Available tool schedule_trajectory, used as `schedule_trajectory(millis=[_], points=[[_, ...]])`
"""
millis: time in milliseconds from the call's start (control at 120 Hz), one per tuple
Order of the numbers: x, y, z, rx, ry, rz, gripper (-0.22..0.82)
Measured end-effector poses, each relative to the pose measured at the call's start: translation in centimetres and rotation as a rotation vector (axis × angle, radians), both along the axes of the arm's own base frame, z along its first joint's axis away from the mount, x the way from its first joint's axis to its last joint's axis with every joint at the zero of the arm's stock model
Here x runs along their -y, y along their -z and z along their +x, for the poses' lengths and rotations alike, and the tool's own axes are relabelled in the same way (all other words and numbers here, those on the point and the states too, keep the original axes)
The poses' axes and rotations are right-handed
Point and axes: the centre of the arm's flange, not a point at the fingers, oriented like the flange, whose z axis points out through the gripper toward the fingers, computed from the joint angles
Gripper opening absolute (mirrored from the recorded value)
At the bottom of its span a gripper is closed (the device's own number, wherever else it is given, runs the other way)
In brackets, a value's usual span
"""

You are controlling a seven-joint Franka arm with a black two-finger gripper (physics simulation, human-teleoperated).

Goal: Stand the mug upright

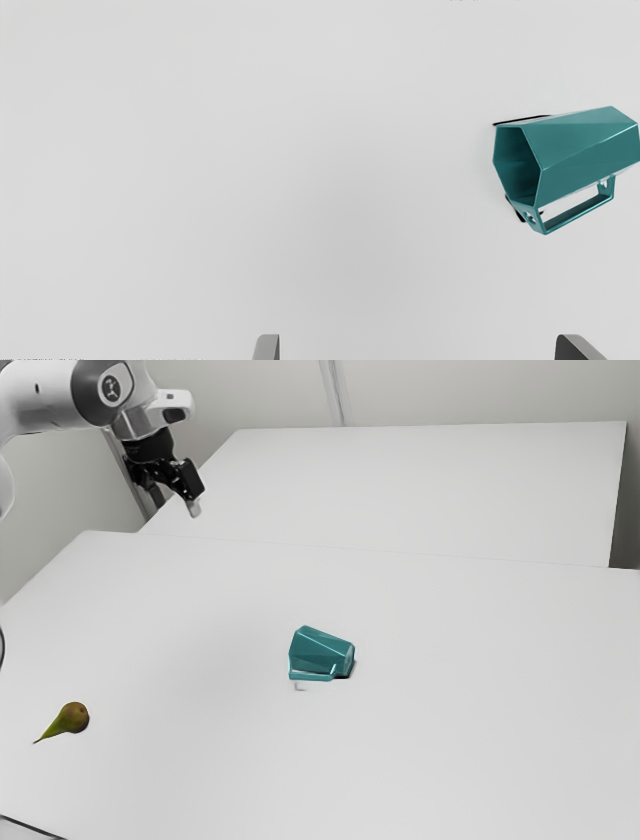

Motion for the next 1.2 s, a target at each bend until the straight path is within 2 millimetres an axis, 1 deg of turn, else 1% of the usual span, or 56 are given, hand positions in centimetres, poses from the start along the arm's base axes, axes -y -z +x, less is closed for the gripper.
schedule_trajectory(millis=[133, 233, 275, 358, 400, 458, 508, 600, 667, 808, 842, 875, 908, 958, 1000, 1033, 1117, 1200], points=[[-0.4, -0.2, -0.1, 0.009, -0.009, 0.001, 0.60], [-0.6, 0.6, -0.3, -0.002, -0.018, -0.002, 0.60], [-1.1, 1.3, -1.2, -0.008, -0.029, -0.011, 0.60], [-1.9, 3.1, -4.1, -0.003, -0.056, -0.039, 0.60], [-2.4, 3.9, -5.0, 0.015, -0.076, -0.059, 0.60], [-3.0, 5.4, -5.6, 0.037, -0.114, -0.106, 0.60], [-3.7, 7.2, -6.2, 0.050, -0.157, -0.161, 0.60], [-6.0, 9.7, -6.8, 0.090, -0.262, -0.256, 0.60], [-7.8, 11.7, -6.5, 0.118, -0.338, -0.342, 0.60], [-11.0, 17.1, -5.2, 0.171, -0.474, -0.555, 0.60], [-11.5, 18.4, -4.8, 0.183, -0.494, -0.597, 0.60], [-11.4, 19.8, -4.3, 0.194, -0.502, -0.638, 0.60], [-10.6, 20.8, -3.7, 0.208, -0.492, -0.676, 0.60], [-9.4, 21.5, -3.1, 0.237, -0.459, -0.718, 0.60], [-8.9, 21.9, -2.9, 0.262, -0.430, -0.740, 0.60], [-8.6, 22.6, -3.1, 0.273, -0.413, -0.756, 0.60], [-8.0, 25.1, -4.3, 0.282, -0.385, -0.787, 0.60], [-7.6, 26.8, -5.4, 0.303, -0.350, -0.799, 0.60]])
